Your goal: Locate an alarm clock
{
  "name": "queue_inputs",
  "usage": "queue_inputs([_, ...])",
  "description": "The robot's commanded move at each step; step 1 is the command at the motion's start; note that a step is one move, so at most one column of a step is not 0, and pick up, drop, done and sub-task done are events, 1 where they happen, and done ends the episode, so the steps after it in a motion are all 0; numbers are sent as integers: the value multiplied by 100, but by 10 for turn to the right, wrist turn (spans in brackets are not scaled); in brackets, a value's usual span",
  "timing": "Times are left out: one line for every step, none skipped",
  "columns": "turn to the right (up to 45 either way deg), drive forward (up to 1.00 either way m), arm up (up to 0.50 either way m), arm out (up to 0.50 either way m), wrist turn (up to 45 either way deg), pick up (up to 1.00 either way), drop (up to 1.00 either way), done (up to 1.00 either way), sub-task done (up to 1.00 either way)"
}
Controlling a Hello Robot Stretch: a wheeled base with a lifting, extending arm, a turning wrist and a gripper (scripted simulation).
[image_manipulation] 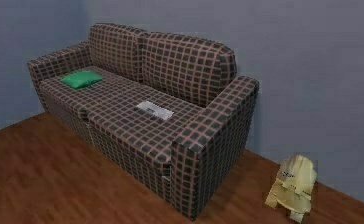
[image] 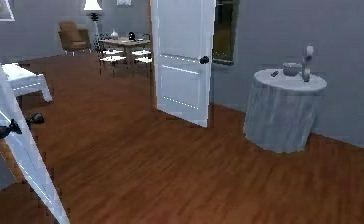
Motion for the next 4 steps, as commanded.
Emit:
queue_inputs([30,0,0,0,0,0,0,0,0])
queue_inputs([0,50,0,0,0,0,0,0,0])
queue_inputs([-180,0,0,0,0,0,0,0,0])
queue_inputs([0,70,0,0,0,0,0,0,0])
